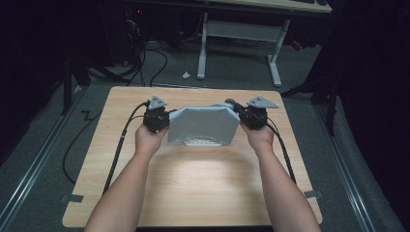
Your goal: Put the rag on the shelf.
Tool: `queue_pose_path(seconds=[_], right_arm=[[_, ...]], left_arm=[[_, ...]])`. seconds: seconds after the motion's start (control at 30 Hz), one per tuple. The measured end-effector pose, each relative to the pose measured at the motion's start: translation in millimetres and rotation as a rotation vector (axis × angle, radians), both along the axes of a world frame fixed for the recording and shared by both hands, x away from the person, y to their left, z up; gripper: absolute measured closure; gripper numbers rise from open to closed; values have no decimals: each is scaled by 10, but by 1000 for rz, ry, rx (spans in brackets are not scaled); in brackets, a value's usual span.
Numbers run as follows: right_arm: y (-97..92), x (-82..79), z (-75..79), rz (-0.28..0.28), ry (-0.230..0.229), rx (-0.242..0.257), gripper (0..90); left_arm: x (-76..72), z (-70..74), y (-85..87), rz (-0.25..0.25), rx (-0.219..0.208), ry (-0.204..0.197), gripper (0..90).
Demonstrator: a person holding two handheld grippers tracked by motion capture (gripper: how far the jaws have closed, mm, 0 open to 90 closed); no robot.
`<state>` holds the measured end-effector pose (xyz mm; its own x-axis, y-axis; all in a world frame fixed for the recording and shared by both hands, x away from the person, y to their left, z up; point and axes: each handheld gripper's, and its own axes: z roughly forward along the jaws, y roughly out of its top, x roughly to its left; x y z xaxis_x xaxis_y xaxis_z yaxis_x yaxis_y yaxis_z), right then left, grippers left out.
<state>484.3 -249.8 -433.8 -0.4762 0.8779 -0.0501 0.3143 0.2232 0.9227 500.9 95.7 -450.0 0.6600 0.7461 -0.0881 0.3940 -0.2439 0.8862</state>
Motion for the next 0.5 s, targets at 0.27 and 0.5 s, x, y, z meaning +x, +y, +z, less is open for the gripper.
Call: queue_pose_path(seconds=[0.27, 0.5], right_arm=[[60, -45, -124, 16, 29, -5, 896], [92, -56, -295, 2, 55, 15, 896]], left_arm=[[-42, -108, -24, -11, 5, 17, 895], [-87, -206, -9, -8, 9, 31, 893]])
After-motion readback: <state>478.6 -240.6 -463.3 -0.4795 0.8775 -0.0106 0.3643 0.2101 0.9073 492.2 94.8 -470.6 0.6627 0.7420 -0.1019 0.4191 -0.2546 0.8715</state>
